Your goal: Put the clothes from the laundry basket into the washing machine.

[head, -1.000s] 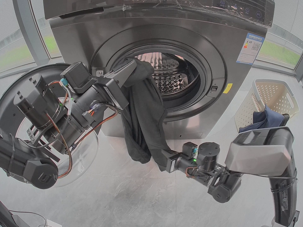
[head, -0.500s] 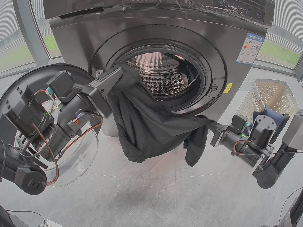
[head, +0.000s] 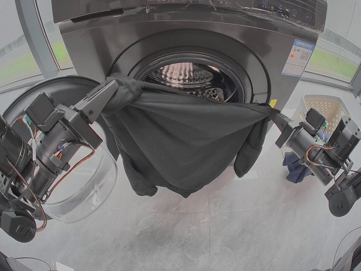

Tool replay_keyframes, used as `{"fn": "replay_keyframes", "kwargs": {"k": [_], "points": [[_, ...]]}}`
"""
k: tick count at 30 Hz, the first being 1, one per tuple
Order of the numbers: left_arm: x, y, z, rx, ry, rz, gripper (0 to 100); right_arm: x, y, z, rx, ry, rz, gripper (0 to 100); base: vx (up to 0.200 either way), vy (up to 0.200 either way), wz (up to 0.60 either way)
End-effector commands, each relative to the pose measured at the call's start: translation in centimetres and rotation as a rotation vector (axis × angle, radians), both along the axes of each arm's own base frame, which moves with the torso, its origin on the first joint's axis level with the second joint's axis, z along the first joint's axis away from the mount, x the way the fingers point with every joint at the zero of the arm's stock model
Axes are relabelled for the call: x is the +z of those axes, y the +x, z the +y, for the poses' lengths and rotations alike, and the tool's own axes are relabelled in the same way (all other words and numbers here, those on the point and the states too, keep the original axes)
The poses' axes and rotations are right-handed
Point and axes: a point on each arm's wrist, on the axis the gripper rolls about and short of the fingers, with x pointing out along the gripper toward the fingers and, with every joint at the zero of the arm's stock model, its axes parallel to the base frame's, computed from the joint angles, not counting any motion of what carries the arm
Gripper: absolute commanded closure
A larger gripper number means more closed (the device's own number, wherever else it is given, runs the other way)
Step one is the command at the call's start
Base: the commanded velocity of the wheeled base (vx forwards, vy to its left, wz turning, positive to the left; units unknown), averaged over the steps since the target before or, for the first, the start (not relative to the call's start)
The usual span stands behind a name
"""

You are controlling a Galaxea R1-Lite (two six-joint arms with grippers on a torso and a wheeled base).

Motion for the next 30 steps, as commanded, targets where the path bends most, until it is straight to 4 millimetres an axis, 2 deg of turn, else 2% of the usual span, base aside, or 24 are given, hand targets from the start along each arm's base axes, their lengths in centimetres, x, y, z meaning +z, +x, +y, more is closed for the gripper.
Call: {"fn": "replay_keyframes", "kwargs": {"k": [1, 4, 10, 19, 30], "points": [[0.3, -0.2, 0.4, 0.013, -0.006, -0.011, 100, 1.6, -0.4, -0.1, -0.002, 0.028, -0.056, 100, 0.0, 0.0, 0.0], [0.2, 0.2, 0.9, 0.039, -0.002, -0.005, 100, 2.5, -0.4, -0.1, -0.019, 0.048, -0.086, 100, 0.0, 0.0, 0.0], [-0.6, 0.8, 0.7, 0.043, 0.012, 0.021, 100, 3.0, -0.6, 0.0, -0.018, 0.059, -0.103, 100, 0.0, 0.0, 0.0], [-0.9, 0.8, 0.8, 0.053, 0.019, 0.027, 100, 4.7, -1.5, -0.4, -0.025, 0.087, -0.156, 100, 0.0, 0.0, 0.0], [-1.4, 1.3, 0.7, 0.058, 0.028, 0.048, 100, 4.9, -1.3, -0.4, -0.028, 0.09, -0.16, 100, 0.0, 0.0, 0.0]]}}
